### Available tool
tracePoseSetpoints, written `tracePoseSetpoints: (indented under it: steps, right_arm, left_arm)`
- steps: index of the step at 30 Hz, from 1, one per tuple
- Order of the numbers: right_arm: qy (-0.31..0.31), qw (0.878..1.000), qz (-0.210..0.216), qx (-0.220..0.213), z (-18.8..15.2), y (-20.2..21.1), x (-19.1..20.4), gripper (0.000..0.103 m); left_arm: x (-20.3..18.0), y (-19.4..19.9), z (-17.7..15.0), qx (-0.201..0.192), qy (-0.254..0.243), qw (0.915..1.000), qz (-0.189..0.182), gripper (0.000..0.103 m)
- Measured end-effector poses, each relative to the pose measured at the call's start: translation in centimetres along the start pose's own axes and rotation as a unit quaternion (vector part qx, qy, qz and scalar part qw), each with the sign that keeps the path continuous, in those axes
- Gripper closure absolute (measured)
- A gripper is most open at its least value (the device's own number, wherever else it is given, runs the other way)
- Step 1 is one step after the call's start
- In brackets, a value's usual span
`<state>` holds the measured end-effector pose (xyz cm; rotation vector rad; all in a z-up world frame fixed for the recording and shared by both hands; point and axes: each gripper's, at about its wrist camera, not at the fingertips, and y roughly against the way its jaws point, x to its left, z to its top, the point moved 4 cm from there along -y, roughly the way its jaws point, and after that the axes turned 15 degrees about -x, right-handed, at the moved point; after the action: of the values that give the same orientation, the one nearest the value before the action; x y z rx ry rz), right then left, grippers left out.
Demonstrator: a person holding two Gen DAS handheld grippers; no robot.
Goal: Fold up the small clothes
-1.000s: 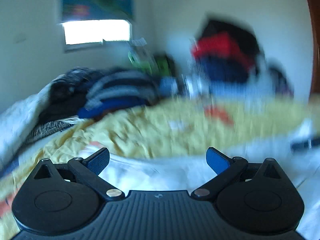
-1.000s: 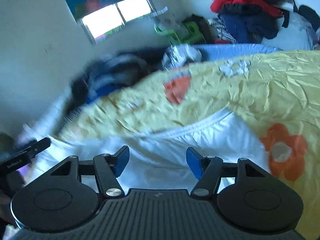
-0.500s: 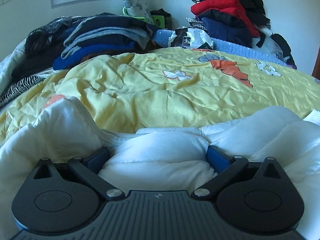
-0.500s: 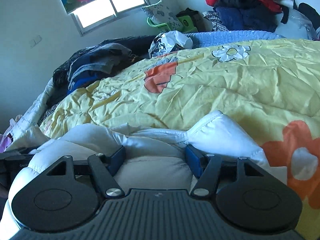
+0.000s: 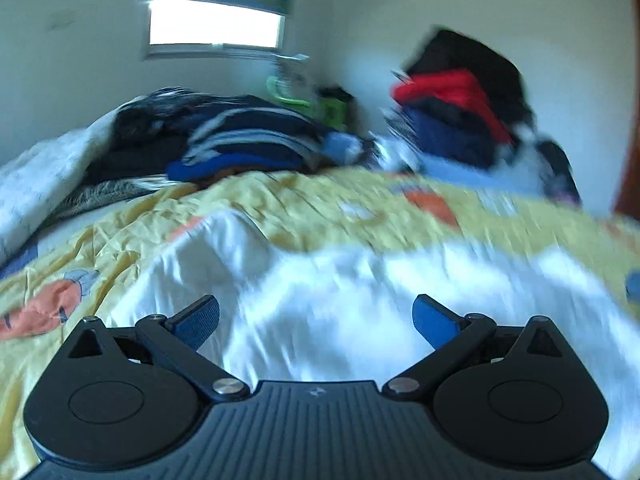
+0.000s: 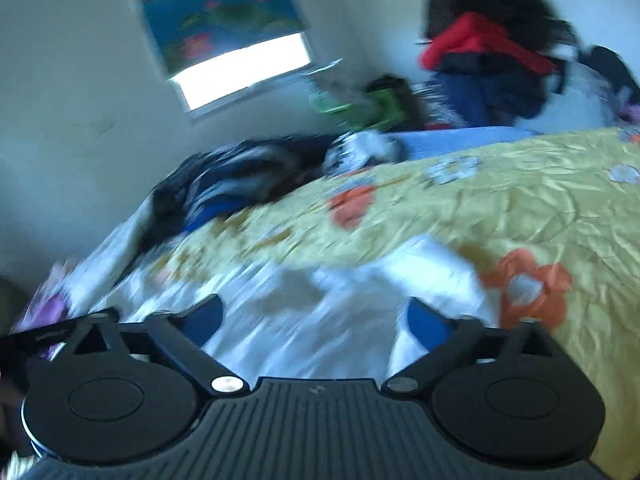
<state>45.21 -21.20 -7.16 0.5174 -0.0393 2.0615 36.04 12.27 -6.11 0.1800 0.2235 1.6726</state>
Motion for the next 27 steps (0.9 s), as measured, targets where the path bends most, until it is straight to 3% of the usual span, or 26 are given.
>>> tracePoseSetpoints:
  steps: [2, 4, 7, 9, 14, 17, 19, 21, 23, 26, 27]
  right_arm:
    - [0.052, 0.998, 0.001, 0.032, -1.5, -0.2, 1.4, 0.003]
    - [0.106, 0.992, -0.017, 0.068, -3.6, -1.9, 1.8, 0.004]
    - [0.096, 0.992, -0.028, 0.080, -5.5, -3.7, 0.3, 0.002]
    - [0.069, 0.993, -0.033, 0.086, -5.5, -4.3, -0.6, 0.003]
    - [0.087, 0.990, -0.049, 0.097, -5.9, -5.1, -0.1, 0.003]
    - [0.062, 0.992, -0.081, 0.076, -4.6, -2.5, 0.1, 0.010]
    - [-0.008, 0.997, -0.065, 0.040, -3.4, 1.7, 0.0, 0.005]
    - [-0.075, 0.996, -0.042, 0.018, -3.0, 6.0, -0.6, 0.000]
    - [-0.130, 0.990, -0.050, 0.024, -3.6, 9.8, -1.9, 0.000]
    - [-0.225, 0.970, -0.076, 0.055, -5.6, 13.4, -4.8, 0.002]
    - [-0.253, 0.961, -0.090, 0.065, -6.3, 14.1, -5.8, 0.006]
  left_arm:
    - [-1.2, -0.2, -1.5, 0.010, -0.070, 0.9975, 0.005, 0.000]
    - [-1.5, -1.4, -3.0, 0.026, -0.093, 0.9951, 0.021, 0.000]
    - [0.0, -3.0, -4.3, 0.037, -0.019, 0.9991, 0.012, 0.000]
    - [0.0, -3.8, -4.8, 0.035, -0.024, 0.9991, 0.008, 0.000]
    - [-0.1, -4.8, -4.5, 0.057, -0.018, 0.9981, 0.014, 0.000]
    - [0.8, -1.5, -3.6, 0.048, 0.016, 0.9982, 0.032, 0.000]
    - [2.1, 2.5, -3.3, 0.015, 0.070, 0.9969, 0.032, 0.000]
    - [4.1, 6.3, -3.7, 0.002, 0.150, 0.9883, 0.029, 0.000]
    - [6.2, 9.3, -4.9, 0.015, 0.235, 0.9714, 0.026, 0.000]
    - [8.6, 11.6, -7.0, 0.036, 0.321, 0.9455, 0.044, 0.000]
    - [9.4, 11.7, -7.7, 0.045, 0.340, 0.9378, 0.053, 0.000]
